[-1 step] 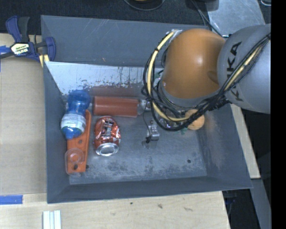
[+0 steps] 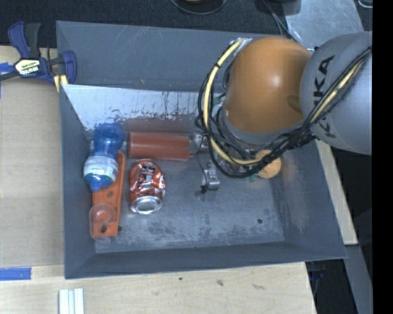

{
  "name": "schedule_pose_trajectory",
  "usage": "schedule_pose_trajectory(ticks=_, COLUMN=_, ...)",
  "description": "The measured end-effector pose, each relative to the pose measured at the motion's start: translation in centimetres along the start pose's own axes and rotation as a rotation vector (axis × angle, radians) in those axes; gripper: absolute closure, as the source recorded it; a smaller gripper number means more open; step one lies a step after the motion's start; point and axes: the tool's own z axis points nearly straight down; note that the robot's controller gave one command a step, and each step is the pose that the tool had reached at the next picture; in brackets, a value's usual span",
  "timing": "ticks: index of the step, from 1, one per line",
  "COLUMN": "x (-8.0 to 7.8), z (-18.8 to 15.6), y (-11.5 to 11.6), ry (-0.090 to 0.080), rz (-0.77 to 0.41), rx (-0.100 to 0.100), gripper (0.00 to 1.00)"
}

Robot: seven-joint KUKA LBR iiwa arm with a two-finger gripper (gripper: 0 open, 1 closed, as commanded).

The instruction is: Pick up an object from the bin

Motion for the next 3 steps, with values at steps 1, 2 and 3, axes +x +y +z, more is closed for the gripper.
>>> schedule_pose_trajectory(ticks=1, x=-3.2, z=12.3, y=4.7, ry=0.002, rz=-0.202, rx=0.000, gripper=0.00)
schedule_pose_trajectory(ticks=2, x=-4.3, z=6.6, y=6.1, ry=-0.011, rz=-0.338, rx=-0.001, gripper=0.00)
schedule_pose_trajectory(ticks=3, x=-3.4, z=12.3, y=9.9, ry=0.002, rz=-0.660, rx=0.006, gripper=0.00)
